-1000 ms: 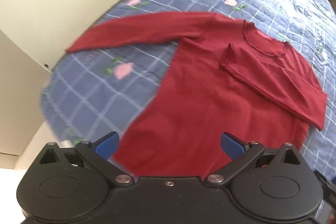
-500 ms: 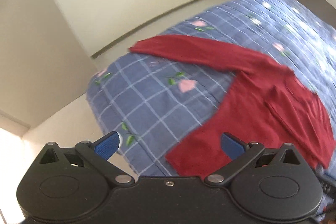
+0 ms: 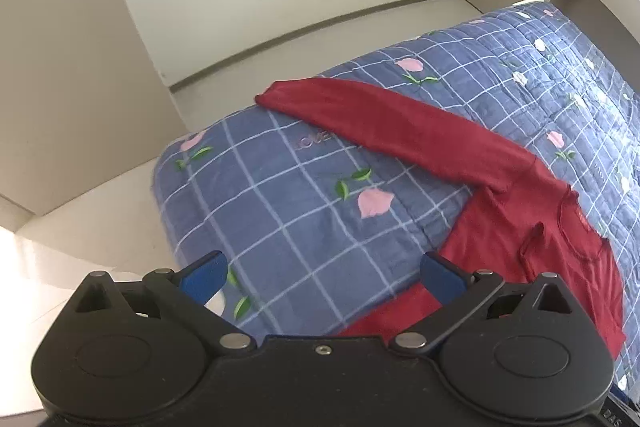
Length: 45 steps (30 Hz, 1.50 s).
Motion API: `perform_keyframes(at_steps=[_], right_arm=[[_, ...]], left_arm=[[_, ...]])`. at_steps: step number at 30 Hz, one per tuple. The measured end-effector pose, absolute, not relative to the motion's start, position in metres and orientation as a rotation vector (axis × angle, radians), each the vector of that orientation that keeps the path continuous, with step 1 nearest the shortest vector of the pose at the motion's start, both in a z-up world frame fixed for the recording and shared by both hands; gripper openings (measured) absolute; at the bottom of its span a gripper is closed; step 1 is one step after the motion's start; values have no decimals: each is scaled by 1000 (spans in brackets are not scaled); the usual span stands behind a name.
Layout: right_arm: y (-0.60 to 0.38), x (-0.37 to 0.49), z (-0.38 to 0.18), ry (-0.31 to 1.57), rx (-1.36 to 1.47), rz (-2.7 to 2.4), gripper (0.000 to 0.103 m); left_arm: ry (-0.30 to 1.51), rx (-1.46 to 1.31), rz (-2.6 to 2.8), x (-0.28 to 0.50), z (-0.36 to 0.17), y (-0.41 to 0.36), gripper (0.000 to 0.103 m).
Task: Fold small clothes
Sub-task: 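Move the left gripper to the cuff of the unfolded sleeve, then grasp the sleeve cuff with the left gripper and lift it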
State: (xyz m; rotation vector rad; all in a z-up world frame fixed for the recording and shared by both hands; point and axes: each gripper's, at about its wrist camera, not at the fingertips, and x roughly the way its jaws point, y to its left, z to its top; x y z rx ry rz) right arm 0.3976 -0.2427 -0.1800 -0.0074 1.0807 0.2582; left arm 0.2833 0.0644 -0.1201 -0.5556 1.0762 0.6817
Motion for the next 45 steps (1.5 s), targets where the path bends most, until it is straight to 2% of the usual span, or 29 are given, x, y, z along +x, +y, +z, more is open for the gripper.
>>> perform_keyframes(at_steps=[18, 24, 27, 28, 29, 30, 32, 33, 34, 35, 36, 37, 45], right_arm=[[-163, 389, -200, 1154, 7, 50, 103], [-163, 378, -207, 1186, 6, 1, 103], [-167, 375, -209, 1197, 11, -19, 103], [-169, 373, -209, 1199, 15, -27, 103], [-170, 372, -209, 1201, 18, -34, 103], [-171, 372, -210, 1204, 23, -42, 103], [-174, 370, -211, 1208, 34, -55, 103], [-174, 370, -210, 1207, 38, -60, 103], [-175, 368, -210, 1206, 42, -63, 103], [-176, 368, -210, 1206, 47, -65, 103], [-177, 368, -210, 1205, 54, -66, 103], [-178, 369, -210, 1205, 58, -65, 103], [-186, 374, -209, 1180, 93, -54, 103]], left_arm=[[1085, -755, 695, 385, -250, 227, 102], [1076, -853, 787, 404, -292, 268, 98], [1074, -873, 841, 411, -304, 279, 88], [1075, -886, 866, 412, -309, 283, 82], [1078, -901, 892, 413, -313, 287, 72], [1082, -917, 921, 414, -317, 291, 67], [1082, -948, 964, 412, -322, 298, 47], [1073, -954, 979, 413, -323, 301, 45], [1059, -958, 983, 413, -323, 303, 37], [1041, -962, 976, 414, -322, 304, 20], [1017, -970, 958, 415, -321, 306, 10], [998, -974, 946, 417, -319, 307, 4], [828, -827, 831, 436, -274, 293, 2]])
